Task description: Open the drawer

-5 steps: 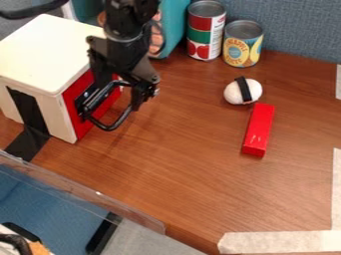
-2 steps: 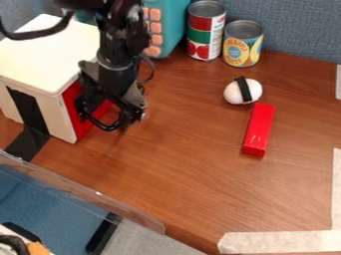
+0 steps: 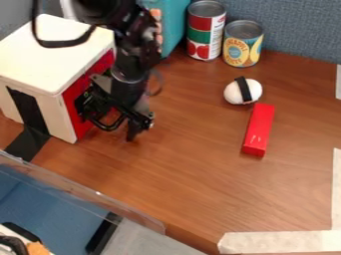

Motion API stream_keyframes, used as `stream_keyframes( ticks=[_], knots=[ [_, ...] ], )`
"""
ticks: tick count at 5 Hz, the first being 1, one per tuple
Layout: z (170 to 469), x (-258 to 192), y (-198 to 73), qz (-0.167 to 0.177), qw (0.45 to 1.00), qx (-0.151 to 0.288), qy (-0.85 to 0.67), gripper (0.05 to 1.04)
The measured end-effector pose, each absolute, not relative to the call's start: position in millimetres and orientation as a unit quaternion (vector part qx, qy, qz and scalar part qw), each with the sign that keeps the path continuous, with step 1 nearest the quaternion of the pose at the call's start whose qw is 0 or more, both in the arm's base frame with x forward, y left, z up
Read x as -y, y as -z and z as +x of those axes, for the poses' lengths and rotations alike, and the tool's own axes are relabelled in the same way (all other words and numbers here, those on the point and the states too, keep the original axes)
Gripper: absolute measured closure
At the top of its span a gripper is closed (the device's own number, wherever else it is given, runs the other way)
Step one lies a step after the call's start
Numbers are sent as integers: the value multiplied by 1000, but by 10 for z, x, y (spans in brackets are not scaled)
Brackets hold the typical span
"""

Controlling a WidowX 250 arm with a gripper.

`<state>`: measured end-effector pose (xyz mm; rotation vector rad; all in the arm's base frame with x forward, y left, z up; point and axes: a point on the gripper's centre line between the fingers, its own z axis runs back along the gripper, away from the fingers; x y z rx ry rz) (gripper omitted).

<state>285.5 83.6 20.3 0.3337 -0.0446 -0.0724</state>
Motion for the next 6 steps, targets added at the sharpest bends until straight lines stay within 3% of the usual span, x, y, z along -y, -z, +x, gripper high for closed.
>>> stream_keyframes(
  ticks=[2,3,6],
  knots=[
    [3177,-709,-230,145,989,25,-2,724],
    [3220,-605,-294,121,992,18,-11,913],
    [3166,-188,-422,58,998,0,-4,949]
  ],
)
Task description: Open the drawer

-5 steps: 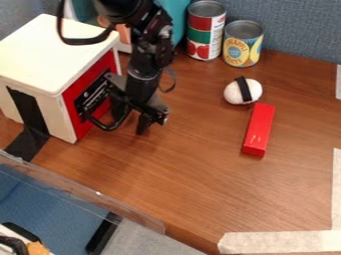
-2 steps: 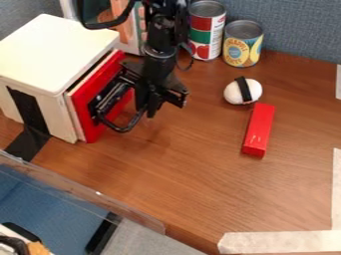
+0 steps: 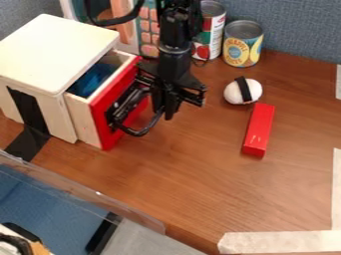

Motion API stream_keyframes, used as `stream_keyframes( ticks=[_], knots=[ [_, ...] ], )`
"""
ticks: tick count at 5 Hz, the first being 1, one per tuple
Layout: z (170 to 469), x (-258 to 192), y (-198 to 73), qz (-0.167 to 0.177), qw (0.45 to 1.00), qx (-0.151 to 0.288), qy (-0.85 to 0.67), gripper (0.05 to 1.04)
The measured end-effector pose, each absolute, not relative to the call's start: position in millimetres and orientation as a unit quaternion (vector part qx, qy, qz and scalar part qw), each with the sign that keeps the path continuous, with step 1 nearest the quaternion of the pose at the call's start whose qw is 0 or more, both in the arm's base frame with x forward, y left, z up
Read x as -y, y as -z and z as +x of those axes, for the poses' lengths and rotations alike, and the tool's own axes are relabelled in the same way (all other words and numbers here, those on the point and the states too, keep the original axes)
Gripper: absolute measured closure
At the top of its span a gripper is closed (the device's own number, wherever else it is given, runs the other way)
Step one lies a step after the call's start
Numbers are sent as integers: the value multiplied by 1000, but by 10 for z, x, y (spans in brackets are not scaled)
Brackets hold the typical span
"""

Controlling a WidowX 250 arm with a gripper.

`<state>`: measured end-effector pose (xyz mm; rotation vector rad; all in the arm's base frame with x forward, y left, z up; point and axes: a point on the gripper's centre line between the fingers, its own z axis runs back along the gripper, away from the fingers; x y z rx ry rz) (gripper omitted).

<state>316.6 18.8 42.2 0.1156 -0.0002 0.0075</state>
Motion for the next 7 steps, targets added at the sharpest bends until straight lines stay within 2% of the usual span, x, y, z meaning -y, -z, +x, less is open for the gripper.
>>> stream_keyframes(
  ticks=[2,3,4,7],
  knots=[
    [3188,30,-480,34,998,-24,-45,949],
    [3236,90,-439,26,995,-47,-78,949],
    [3285,156,-439,4,990,-77,-114,949],
    [3206,248,-448,-30,985,-106,-136,949]
  ],
)
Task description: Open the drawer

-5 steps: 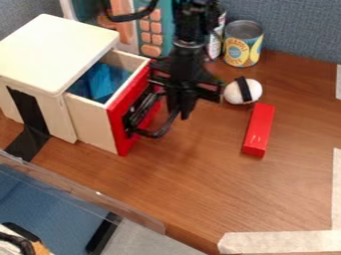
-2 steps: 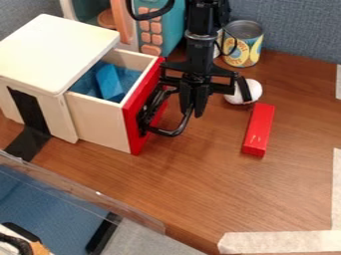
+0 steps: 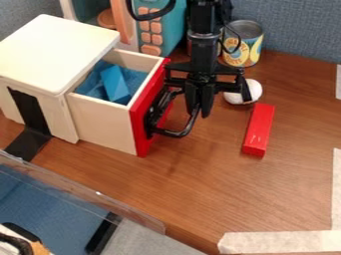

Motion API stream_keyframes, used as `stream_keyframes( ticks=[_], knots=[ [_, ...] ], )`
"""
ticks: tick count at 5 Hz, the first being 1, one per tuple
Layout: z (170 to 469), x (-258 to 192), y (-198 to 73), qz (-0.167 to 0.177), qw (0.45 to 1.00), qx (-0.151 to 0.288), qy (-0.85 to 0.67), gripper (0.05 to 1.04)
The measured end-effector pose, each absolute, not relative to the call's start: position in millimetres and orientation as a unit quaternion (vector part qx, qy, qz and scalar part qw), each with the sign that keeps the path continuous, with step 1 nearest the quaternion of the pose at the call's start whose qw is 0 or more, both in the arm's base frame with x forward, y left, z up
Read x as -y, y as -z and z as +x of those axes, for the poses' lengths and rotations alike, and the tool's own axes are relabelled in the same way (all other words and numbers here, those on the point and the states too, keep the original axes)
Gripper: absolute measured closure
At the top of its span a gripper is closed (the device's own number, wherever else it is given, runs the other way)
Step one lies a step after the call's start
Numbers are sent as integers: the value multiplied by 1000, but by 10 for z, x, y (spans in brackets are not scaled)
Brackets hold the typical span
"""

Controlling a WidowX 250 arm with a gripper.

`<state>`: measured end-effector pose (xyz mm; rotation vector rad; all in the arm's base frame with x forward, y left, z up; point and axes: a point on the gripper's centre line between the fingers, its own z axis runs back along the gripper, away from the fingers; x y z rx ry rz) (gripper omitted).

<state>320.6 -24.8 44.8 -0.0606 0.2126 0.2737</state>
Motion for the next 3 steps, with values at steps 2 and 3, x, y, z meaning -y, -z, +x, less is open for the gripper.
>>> stream_keyframes(
  ticks=[2,3],
  knots=[
    [3034,340,-496,-33,985,-114,-122,949],
    [3036,345,-499,-35,985,-114,-123,949]
  ],
)
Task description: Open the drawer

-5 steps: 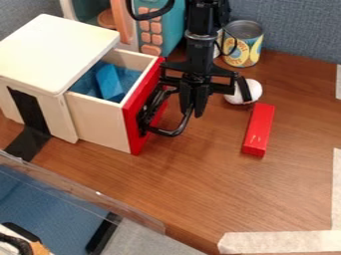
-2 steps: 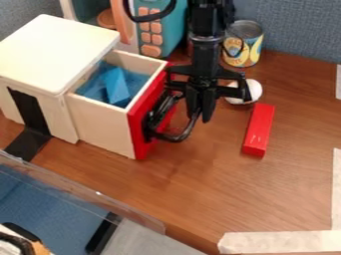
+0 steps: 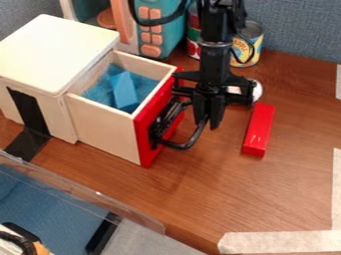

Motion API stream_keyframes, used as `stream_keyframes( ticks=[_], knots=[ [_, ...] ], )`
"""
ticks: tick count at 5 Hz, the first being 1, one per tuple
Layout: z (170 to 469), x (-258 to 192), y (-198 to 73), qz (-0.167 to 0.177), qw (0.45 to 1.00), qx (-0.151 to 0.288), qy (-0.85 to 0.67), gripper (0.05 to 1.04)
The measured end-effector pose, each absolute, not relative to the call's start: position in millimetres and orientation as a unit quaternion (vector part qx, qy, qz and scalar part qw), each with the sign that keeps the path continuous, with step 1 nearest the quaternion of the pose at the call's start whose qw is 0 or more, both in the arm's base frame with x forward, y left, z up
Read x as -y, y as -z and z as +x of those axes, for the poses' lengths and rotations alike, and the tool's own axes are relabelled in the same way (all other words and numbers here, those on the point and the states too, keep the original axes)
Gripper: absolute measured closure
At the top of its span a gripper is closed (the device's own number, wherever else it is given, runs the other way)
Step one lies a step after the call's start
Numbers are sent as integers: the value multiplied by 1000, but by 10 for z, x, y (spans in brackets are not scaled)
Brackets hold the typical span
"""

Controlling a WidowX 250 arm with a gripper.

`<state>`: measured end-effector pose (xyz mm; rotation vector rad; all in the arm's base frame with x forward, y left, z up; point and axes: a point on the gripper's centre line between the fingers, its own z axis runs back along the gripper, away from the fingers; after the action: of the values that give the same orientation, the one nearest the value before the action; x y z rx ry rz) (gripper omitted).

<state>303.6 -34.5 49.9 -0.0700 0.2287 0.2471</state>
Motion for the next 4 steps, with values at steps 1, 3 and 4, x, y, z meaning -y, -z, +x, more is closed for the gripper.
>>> stream_keyframes(
  ticks=[1,3,4],
  knots=[
    [3058,346,-514,-37,985,-110,-126,907],
    [3031,251,-687,-48,978,-92,-180,344],
    [3045,176,-931,-56,982,-47,-173,93]
  ],
)
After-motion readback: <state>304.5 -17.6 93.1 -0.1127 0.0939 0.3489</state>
